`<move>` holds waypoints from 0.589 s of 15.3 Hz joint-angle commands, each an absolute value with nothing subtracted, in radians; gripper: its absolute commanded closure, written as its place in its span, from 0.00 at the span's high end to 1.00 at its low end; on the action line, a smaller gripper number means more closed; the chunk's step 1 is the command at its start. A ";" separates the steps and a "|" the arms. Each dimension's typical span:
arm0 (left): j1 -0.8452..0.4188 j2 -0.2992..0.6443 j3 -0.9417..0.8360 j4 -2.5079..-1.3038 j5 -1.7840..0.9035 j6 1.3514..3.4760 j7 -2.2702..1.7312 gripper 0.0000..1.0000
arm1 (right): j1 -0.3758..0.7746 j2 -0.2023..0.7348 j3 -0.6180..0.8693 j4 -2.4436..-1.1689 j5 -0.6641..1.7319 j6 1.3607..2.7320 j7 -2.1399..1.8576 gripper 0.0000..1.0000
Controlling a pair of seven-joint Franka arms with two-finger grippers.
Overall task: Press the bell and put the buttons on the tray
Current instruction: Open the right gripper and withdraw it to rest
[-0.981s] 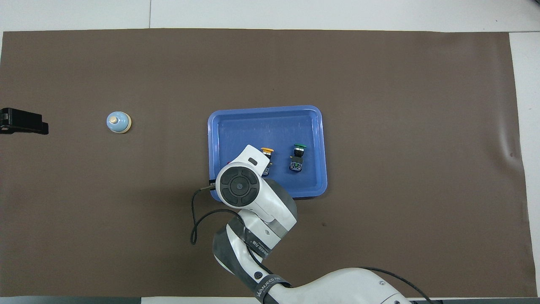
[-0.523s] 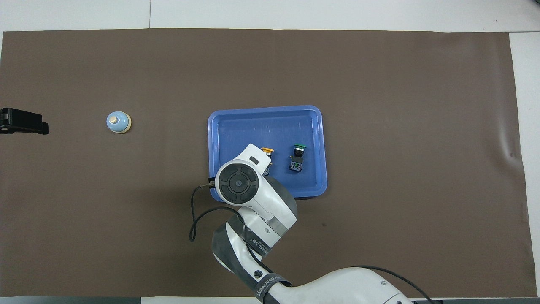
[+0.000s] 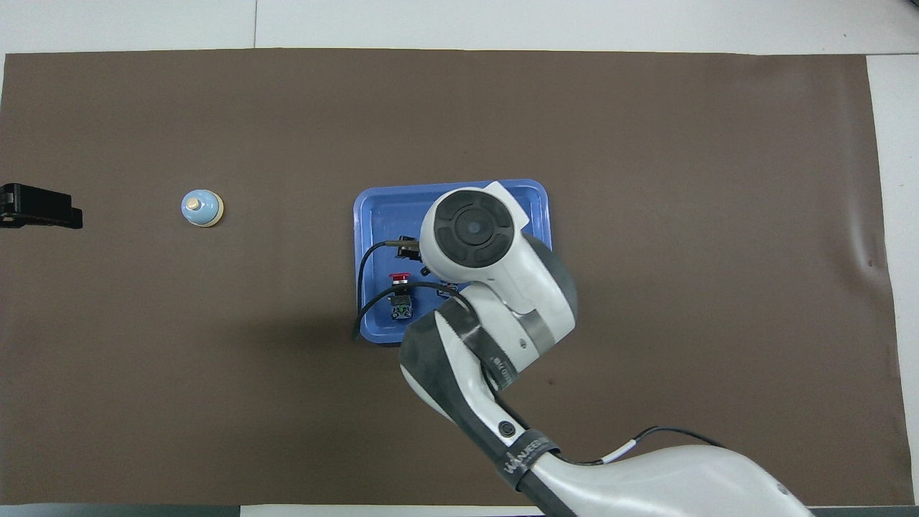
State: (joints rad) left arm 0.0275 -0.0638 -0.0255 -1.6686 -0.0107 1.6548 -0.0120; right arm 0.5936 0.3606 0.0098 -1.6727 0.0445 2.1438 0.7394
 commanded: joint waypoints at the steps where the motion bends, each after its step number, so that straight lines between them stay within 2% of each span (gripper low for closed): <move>1: 0.020 -0.072 -0.018 -1.678 0.003 1.657 -0.009 1.00 | 0.494 0.267 0.021 -1.692 0.060 2.076 0.710 1.00; 9: 0.020 -0.072 -0.020 -1.678 0.003 1.657 -0.009 1.00 | 0.244 0.184 0.020 -1.689 0.060 1.901 0.412 1.00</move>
